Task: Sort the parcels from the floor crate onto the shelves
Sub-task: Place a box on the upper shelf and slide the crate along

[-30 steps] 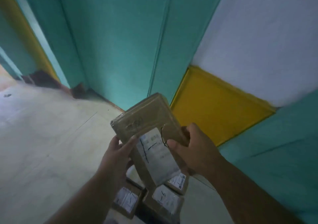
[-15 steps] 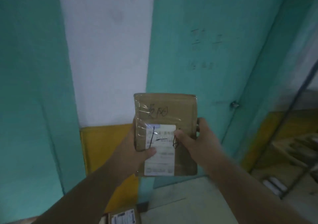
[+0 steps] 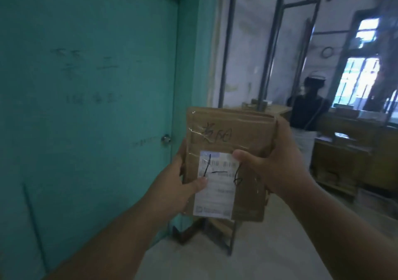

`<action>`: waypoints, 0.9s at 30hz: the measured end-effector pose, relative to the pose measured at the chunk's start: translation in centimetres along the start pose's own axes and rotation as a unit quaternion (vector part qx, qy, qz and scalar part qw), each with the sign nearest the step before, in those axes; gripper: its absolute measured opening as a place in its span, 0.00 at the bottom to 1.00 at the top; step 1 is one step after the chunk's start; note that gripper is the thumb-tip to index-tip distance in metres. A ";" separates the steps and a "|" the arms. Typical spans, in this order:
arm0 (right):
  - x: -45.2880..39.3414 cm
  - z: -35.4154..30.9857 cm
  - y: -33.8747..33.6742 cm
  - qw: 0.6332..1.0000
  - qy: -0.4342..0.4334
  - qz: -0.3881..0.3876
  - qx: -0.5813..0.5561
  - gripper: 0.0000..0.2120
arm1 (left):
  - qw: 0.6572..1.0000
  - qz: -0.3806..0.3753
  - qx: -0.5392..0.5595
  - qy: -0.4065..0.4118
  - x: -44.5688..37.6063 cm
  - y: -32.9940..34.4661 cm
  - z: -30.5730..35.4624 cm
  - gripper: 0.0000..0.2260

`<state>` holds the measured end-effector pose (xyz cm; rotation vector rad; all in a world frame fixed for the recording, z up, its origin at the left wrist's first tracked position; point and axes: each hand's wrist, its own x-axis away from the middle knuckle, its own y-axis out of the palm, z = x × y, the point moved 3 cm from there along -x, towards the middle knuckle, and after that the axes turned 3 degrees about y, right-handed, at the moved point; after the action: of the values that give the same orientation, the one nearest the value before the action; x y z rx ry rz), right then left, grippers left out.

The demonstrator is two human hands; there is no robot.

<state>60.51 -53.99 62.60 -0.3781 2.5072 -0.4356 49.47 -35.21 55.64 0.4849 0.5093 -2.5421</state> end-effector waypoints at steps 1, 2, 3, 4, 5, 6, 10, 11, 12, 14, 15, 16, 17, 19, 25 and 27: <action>-1.5 1.7 -1.3 1.000 0.008 0.008 -0.009 0.43 | 1.000 -0.012 0.001 0.005 -1.8 2.0 -0.1 0.37; -3.0 3.4 -2.4 1.000 0.014 0.016 -0.020 0.42 | 1.000 -0.024 -0.001 0.012 -3.7 3.9 -0.3 0.37; -4.6 5.1 -3.5 0.999 0.019 0.025 -0.029 0.42 | 0.999 -0.036 -0.003 0.021 -5.7 5.6 -0.6 0.36; -6.3 6.9 -4.4 0.998 0.024 0.038 -0.031 0.42 | 0.999 -0.044 -0.009 0.029 -7.8 7.3 -0.8 0.36; -7.9 8.5 -5.4 0.998 0.027 0.055 -0.033 0.41 | 0.998 -0.049 -0.018 0.038 -9.9 8.9 -0.9 0.35; -9.6 10.0 -6.3 0.996 0.029 0.073 -0.037 0.40 | 0.997 -0.053 -0.024 0.047 -12.1 10.6 -1.0 0.33; -16.7 15.3 -10.5 0.990 0.041 0.130 -0.033 0.37 | 0.995 -0.061 0.017 0.072 -21.4 18.1 -2.7 0.26; -18.4 16.2 -11.9 0.988 0.046 0.147 -0.027 0.37 | 0.995 -0.067 0.034 0.068 -23.6 20.1 -2.7 0.26; -20.1 17.0 -13.5 0.985 0.049 0.166 -0.023 0.37 | 0.994 -0.076 0.046 0.066 -25.9 22.1 -2.7 0.27; -23.4 18.5 -17.0 0.979 0.056 0.198 -0.002 0.36 | 0.988 -0.115 0.067 0.073 -30.2 26.5 -2.4 0.28; -24.7 19.4 -18.8 0.975 0.061 0.211 0.008 0.37 | 0.983 -0.147 0.072 0.079 -32.1 28.8 -2.4 0.31; -25.9 20.5 -20.6 0.972 0.062 0.225 0.014 0.37 | 0.977 -0.182 0.075 0.083 -33.8 31.2 -2.4 0.34; -27.1 21.9 -22.4 0.969 0.060 0.238 0.018 0.36 | 0.970 -0.213 0.074 0.087 -35.3 33.5 -2.5 0.37; -29.4 25.3 -25.5 0.964 0.065 0.258 0.025 0.36 | 0.962 -0.250 0.066 0.090 -38.4 38.3 -3.5 0.43; -38.2 36.9 -34.0 0.956 0.070 0.277 0.066 0.43 | 0.964 -0.235 0.075 0.099 -47.9 53.1 -5.4 0.41; -42.2 40.0 -36.5 0.961 0.075 0.256 0.067 0.43 | 0.968 -0.227 0.061 0.092 -51.2 56.6 -5.5 0.40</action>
<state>123.53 -81.12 65.27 0.3684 2.5730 -0.4298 122.53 -57.97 57.93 0.7255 0.5881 -2.9969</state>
